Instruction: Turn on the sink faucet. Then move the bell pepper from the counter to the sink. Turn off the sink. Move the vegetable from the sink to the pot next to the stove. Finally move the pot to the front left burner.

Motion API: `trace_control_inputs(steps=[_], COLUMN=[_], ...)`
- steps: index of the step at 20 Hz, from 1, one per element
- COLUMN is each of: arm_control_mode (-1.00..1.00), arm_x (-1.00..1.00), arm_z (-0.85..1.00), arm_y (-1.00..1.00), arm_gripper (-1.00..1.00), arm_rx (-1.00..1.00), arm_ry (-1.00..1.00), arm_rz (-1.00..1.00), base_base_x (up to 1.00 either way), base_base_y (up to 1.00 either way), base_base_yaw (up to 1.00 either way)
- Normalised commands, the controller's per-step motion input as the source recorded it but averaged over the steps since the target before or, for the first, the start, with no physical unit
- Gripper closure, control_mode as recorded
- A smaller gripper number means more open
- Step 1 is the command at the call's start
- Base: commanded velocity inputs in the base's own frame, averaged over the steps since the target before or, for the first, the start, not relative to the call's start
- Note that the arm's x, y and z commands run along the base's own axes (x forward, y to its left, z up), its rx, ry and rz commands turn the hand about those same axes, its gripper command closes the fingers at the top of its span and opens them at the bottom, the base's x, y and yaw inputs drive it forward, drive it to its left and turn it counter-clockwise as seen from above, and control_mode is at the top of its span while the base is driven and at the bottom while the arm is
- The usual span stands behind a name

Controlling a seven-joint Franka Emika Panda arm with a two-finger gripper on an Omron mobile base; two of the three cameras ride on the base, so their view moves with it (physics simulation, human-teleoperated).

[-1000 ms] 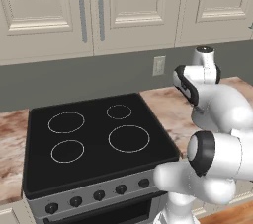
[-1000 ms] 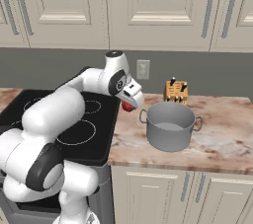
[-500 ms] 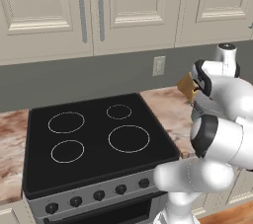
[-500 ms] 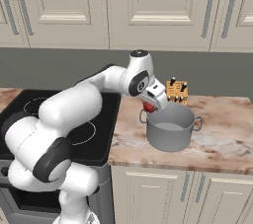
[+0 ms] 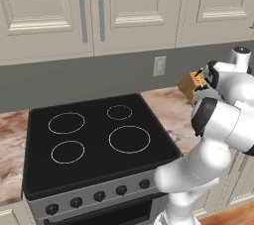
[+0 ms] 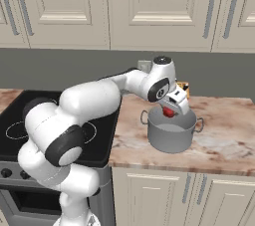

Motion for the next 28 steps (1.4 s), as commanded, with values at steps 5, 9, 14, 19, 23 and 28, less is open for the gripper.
trace_control_inputs(steps=[5, 9, 14, 19, 23, 28], arm_control_mode=[-1.00, -1.00, -1.00, -1.00, -1.00, -1.00], arm_x=[0.24, 0.30, 0.16, 0.06, 0.07, 0.07], arm_z=[-0.29, -0.30, -0.22, -0.19, -0.19, -0.13], arm_y=[-0.12, 0.00, 0.00, -0.01, 0.00, 0.00], arm_gripper=[1.00, 1.00, 1.00, 1.00, 1.00, 1.00], arm_rx=[0.00, 0.00, 0.00, 0.00, 0.00, 0.00], arm_ry=[0.00, 0.00, 0.00, 0.00, 0.00, 0.00], arm_rz=[0.00, 0.00, 0.00, 0.00, 0.00, 0.00], base_base_x=[0.00, 0.00, 0.00, 0.00, 0.00, 0.00], base_base_y=[0.00, 0.00, 0.00, 0.00, 0.00, 0.00], base_base_yaw=[0.00, 0.00, 0.00, 0.00, 0.00, 0.00])
